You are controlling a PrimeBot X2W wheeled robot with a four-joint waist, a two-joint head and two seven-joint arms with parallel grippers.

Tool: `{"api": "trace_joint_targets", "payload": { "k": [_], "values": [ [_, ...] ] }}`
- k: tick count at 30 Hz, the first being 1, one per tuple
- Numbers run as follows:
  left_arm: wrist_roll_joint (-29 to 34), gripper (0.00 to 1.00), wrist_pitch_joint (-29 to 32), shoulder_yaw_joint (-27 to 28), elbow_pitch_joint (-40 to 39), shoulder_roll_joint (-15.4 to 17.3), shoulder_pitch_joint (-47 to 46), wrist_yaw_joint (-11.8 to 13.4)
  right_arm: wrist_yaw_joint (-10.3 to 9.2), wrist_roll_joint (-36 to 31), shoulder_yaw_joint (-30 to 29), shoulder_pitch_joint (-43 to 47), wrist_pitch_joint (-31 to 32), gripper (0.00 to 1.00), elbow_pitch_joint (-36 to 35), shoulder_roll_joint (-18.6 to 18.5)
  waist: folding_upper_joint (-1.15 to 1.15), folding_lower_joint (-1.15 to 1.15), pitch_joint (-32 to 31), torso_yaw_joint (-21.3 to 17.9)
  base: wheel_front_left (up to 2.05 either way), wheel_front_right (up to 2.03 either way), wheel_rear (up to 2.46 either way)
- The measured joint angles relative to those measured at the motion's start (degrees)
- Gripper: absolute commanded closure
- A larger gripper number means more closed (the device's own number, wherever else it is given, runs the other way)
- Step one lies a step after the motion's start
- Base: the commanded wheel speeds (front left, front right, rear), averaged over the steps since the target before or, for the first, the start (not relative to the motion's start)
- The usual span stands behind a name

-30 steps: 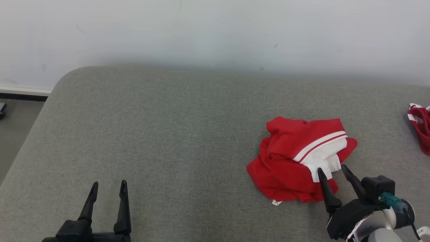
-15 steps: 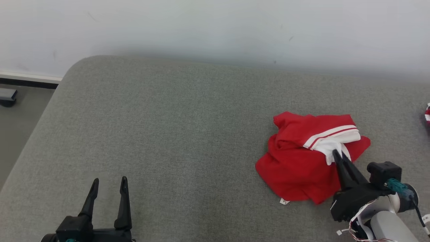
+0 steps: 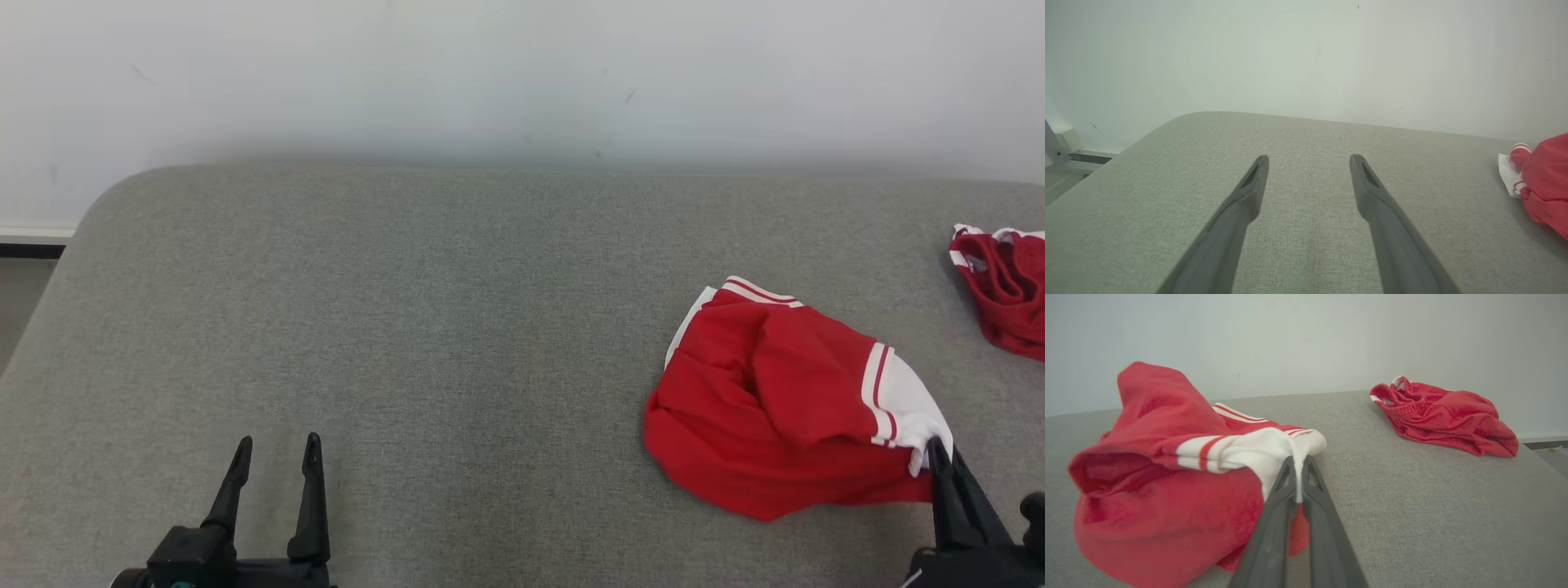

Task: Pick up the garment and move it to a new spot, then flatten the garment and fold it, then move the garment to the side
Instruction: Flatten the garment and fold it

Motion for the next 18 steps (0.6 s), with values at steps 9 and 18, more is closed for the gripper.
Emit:
{"api": "trace_joint_targets", "payload": {
  "k": [9,18],
  "values": [
    [-0.3,0.00,0.0,-1.2,0.3,0.0,-0.4,-0.2,0.00,-3.0,-4.5,6.6,1.2,0.00,-7.8,5.3,0.00,0.00,1.0,-2.2,0.00,0.00,0.00],
    [-0.2,0.00,0.0,-1.6,0.5,0.0,-0.9,-0.2,0.00,-3.7,-4.3,7.1,-0.5,0.00,-13.5,7.1,0.00,0.00,0.5,-3.3,0.00,0.00,0.00]
  ]
}}
